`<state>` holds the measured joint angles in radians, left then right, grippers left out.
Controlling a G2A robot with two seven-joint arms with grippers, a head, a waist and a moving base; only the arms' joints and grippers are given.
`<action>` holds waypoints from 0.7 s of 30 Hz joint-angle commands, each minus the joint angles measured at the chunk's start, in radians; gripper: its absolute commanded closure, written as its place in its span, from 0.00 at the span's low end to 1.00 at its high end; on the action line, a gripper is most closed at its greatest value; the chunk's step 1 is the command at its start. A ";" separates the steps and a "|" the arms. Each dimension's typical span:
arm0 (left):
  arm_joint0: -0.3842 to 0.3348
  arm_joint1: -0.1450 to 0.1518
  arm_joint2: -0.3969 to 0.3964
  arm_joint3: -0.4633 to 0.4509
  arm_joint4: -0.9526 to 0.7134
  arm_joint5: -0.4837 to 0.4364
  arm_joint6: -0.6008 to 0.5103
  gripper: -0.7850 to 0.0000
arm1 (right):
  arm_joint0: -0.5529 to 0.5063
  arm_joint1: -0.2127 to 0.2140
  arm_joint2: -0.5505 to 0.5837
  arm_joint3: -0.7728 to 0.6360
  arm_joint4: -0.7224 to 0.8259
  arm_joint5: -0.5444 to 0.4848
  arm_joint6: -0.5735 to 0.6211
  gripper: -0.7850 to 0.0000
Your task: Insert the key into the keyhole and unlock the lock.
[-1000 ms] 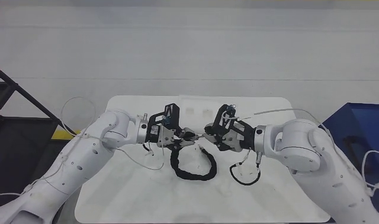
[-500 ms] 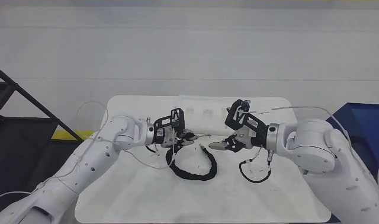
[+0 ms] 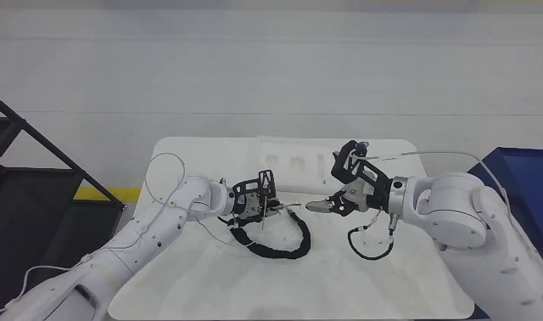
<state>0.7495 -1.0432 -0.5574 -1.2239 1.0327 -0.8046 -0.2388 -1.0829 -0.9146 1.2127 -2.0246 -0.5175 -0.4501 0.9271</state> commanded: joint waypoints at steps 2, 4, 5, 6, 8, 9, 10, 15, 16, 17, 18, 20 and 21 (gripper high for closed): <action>-0.004 -0.017 0.020 0.037 0.023 -0.002 0.017 1.00 | -0.001 0.001 0.003 0.004 0.003 -0.001 -0.004 0.00; -0.008 -0.028 0.033 0.059 0.035 -0.003 0.025 1.00 | -0.003 0.001 0.004 0.007 0.004 -0.002 -0.006 0.00; -0.007 -0.034 0.039 0.070 0.035 -0.011 0.032 1.00 | -0.003 0.001 0.004 0.009 0.005 -0.003 -0.006 0.00; -0.009 -0.039 0.043 0.082 0.035 -0.017 0.036 1.00 | -0.003 0.002 0.004 0.012 0.006 -0.003 -0.007 0.00; -0.013 -0.049 0.051 0.100 0.040 -0.024 0.039 1.00 | -0.002 0.001 0.001 0.018 0.006 -0.006 -0.009 0.00; -0.015 -0.053 0.054 0.109 0.040 -0.026 0.042 1.00 | 0.000 0.001 -0.002 0.022 0.009 -0.008 -0.010 0.00; -0.018 -0.057 0.057 0.116 0.047 -0.027 0.039 0.98 | 0.003 0.002 -0.004 0.028 -0.004 -0.011 -0.004 0.00; -0.023 -0.072 0.058 0.142 0.063 -0.025 0.058 0.00 | 0.032 0.000 -0.044 0.063 -0.038 -0.086 0.021 0.00; -0.023 -0.074 0.055 0.145 0.064 -0.024 0.063 0.00 | 0.038 -0.001 -0.051 0.073 -0.038 -0.093 0.019 0.00; -0.023 -0.075 0.051 0.150 0.059 -0.025 0.069 0.00 | 0.044 -0.002 -0.058 0.085 -0.036 -0.099 0.014 0.00; -0.024 -0.076 0.044 0.148 0.045 -0.036 0.086 0.00 | 0.050 -0.003 -0.064 0.098 -0.035 -0.105 0.011 0.00; -0.027 -0.075 0.023 0.144 0.010 -0.078 0.137 0.00 | 0.061 -0.005 -0.074 0.123 -0.031 -0.114 0.004 0.00; -0.031 -0.073 0.009 0.143 0.001 -0.093 0.158 0.00 | 0.066 -0.006 -0.077 0.135 -0.029 -0.118 0.000 0.00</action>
<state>0.7221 -1.1182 -0.5352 -1.0790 1.0446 -0.8803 -0.1060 -1.0210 -0.9197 1.1376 -1.9000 -0.5488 -0.5653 0.9303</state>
